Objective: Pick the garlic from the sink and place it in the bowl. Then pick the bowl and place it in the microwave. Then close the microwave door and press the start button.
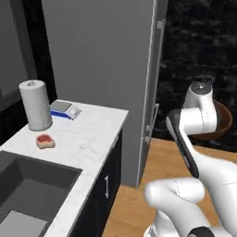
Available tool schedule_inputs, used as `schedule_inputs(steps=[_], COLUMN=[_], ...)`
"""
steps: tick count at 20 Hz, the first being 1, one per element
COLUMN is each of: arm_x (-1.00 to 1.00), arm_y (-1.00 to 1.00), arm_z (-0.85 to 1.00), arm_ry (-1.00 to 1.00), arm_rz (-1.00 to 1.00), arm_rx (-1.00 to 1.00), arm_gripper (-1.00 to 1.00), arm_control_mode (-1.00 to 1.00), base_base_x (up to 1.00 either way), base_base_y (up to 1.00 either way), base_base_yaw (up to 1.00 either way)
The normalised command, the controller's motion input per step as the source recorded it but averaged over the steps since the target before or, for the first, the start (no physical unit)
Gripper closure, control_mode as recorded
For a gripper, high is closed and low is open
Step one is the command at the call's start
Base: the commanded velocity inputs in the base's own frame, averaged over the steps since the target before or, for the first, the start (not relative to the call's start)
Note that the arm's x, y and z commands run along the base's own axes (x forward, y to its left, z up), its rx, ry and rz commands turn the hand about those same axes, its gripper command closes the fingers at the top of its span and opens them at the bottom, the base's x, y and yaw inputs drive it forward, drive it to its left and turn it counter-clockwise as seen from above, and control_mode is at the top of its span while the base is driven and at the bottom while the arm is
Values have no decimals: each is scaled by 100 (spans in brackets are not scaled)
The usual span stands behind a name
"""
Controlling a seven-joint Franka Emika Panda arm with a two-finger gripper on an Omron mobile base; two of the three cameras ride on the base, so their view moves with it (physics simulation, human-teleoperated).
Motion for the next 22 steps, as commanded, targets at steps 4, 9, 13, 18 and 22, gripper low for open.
schedule_inputs(steps=[4, 9, 13, 18, 22], arm_x=[0, 0, 0, 0, 0], arm_y=[0, 0, 0, 0, 0], arm_z=[0, 0, 0, 0, 0], arm_ry=[0, 0, 0, 0, 0], arm_rz=[0, 0, 0, 0, 0], arm_rx=[0, 0, 0, 0, 0], arm_gripper=[100, 100, 100, 100, 100], arm_control_mode=[100, 100, 100, 100, 100], base_base_x=[-21, -14, -1, 0, 0], base_base_y=[0, -5, -32, -48, -78], base_base_yaw=[-89, -86, -79, -73, -66])
